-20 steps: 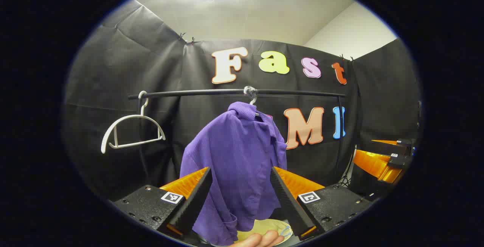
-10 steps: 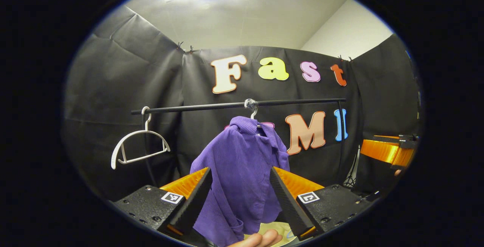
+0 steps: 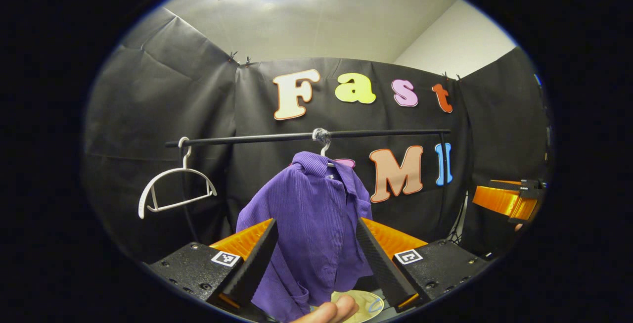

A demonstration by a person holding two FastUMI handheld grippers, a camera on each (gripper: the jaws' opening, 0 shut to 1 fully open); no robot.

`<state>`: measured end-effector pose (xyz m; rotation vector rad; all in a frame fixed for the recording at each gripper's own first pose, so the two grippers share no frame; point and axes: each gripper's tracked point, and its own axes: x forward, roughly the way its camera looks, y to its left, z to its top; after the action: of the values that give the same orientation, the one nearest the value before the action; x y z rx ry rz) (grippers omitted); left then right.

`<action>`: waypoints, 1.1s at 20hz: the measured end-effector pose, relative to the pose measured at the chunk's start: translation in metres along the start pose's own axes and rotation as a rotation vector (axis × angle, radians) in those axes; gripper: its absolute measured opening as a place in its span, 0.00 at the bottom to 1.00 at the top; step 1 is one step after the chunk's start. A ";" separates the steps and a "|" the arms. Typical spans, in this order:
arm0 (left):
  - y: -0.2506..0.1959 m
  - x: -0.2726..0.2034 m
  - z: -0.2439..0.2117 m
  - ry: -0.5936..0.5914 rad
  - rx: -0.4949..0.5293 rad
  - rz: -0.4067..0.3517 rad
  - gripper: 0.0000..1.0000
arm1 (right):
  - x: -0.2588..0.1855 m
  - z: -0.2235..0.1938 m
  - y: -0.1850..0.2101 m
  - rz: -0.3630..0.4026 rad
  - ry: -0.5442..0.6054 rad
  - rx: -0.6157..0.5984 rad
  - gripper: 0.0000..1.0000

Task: Grasp the clothes on the hanger with both hands and then place them into the laundry hamper below.

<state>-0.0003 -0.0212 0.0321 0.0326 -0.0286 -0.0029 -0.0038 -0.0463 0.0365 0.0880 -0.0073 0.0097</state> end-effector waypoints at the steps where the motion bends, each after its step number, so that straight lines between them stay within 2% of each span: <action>1: -0.001 0.001 0.001 -0.011 0.001 0.008 0.98 | 0.001 0.001 -0.001 0.003 -0.003 -0.014 0.93; 2: -0.003 0.002 0.000 -0.014 0.009 0.015 0.98 | 0.001 0.000 -0.001 0.007 -0.003 -0.020 0.98; 3: -0.006 0.003 -0.003 -0.015 0.014 0.015 0.98 | 0.002 -0.002 0.001 0.015 0.003 -0.021 0.93; 5: -0.011 0.007 -0.011 -0.006 0.019 0.024 0.98 | 0.005 -0.009 0.005 0.030 0.013 -0.017 1.00; 6: -0.010 0.010 -0.016 -0.004 0.019 0.033 0.98 | 0.006 -0.013 0.005 0.033 0.013 -0.014 1.00; 7: -0.011 0.014 -0.019 -0.009 0.015 0.044 0.98 | 0.008 -0.017 0.004 0.033 0.010 -0.019 0.93; 8: -0.010 0.018 -0.024 -0.013 0.018 0.059 0.98 | 0.012 -0.021 0.003 0.030 0.010 -0.033 0.98; 9: -0.010 0.022 -0.029 -0.016 0.022 0.071 0.98 | 0.016 -0.027 0.001 0.025 0.012 -0.050 0.98; 10: -0.010 0.026 -0.035 -0.014 0.025 0.083 0.98 | 0.020 -0.035 -0.001 0.023 0.015 -0.063 0.93; 11: -0.011 0.033 -0.043 -0.006 0.028 0.092 0.98 | 0.026 -0.041 -0.002 0.027 0.019 -0.070 0.98; 14: -0.014 0.049 -0.067 0.031 0.044 0.125 0.97 | 0.043 -0.052 -0.001 0.049 0.003 -0.065 0.99; 18: -0.012 0.066 -0.086 0.017 0.098 0.200 0.95 | 0.068 -0.069 -0.006 0.062 0.006 -0.064 0.98; 19: -0.014 0.070 -0.092 0.017 0.102 0.214 0.95 | 0.076 -0.074 -0.007 0.065 0.014 -0.067 0.94; 20: -0.014 0.073 -0.096 0.015 0.108 0.237 0.98 | 0.083 -0.082 -0.007 0.071 0.024 -0.069 0.94; 22: -0.002 0.079 -0.105 0.002 0.105 0.323 0.97 | 0.099 -0.094 -0.006 0.087 0.030 -0.066 0.93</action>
<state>0.0820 -0.0200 -0.0711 0.1328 -0.0313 0.3221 0.0963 -0.0431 -0.0566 0.0213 0.0187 0.0975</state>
